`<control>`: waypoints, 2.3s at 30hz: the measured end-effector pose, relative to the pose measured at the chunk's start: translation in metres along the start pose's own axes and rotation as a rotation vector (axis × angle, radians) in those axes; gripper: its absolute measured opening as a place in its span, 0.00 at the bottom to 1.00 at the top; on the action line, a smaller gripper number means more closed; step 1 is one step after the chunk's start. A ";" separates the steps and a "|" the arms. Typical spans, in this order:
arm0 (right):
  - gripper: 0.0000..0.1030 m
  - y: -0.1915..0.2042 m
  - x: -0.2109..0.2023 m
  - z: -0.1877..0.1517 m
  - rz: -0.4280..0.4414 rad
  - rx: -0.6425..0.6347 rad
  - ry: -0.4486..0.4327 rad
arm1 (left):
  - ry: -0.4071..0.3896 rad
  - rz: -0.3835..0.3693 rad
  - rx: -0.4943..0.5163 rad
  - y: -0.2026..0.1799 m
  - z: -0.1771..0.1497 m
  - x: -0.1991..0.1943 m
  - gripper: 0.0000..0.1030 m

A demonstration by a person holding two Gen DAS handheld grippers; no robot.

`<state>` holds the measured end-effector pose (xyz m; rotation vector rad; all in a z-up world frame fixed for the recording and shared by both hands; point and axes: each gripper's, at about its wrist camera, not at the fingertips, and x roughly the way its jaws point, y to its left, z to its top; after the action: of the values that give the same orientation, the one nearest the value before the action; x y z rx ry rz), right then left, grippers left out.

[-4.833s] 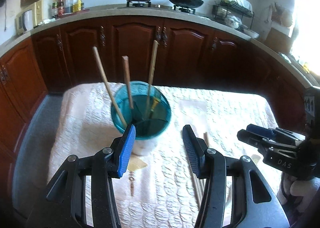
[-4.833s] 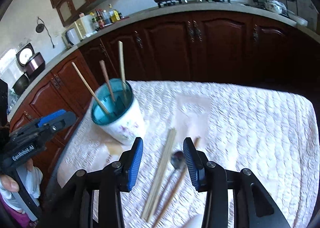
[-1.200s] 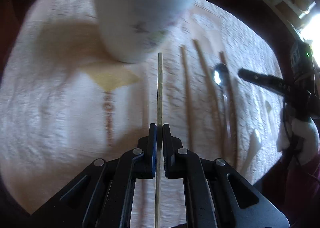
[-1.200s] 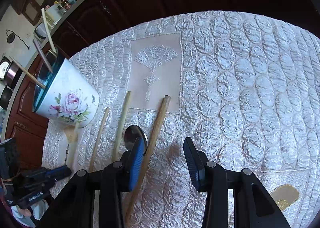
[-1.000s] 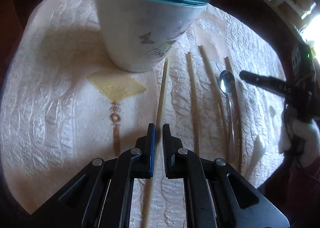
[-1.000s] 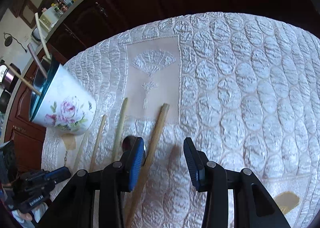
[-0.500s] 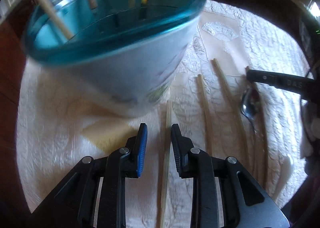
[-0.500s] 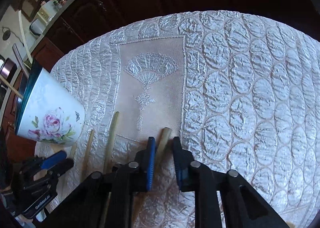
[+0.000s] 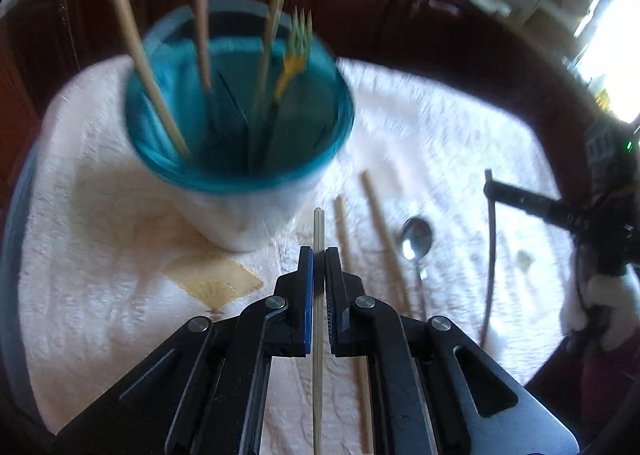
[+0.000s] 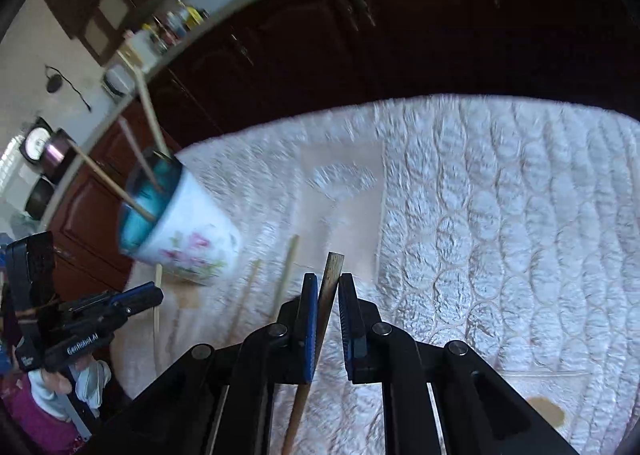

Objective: Organize utensils
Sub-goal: 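Lift the chopstick with the left tool while the right tool grasps another chopstick, then carry both chopsticks over the floral cup and lower them inside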

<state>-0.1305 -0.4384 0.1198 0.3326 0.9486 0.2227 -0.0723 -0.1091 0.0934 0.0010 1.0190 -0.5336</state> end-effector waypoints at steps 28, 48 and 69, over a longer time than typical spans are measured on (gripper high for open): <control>0.07 0.124 -0.111 0.039 0.098 -0.233 -0.234 | -0.350 -0.095 -0.031 0.011 0.024 -0.188 0.04; 0.07 0.197 -0.093 0.131 0.086 -0.349 -0.311 | -0.571 0.123 -0.045 0.032 0.123 -0.201 0.04; 0.07 0.161 0.016 0.130 0.108 -0.265 -0.111 | -0.444 0.226 -0.025 0.040 0.117 -0.090 0.04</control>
<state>-0.0207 -0.3076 0.2377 0.1500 0.7812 0.4208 0.0026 -0.0651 0.2194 -0.0234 0.5813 -0.2952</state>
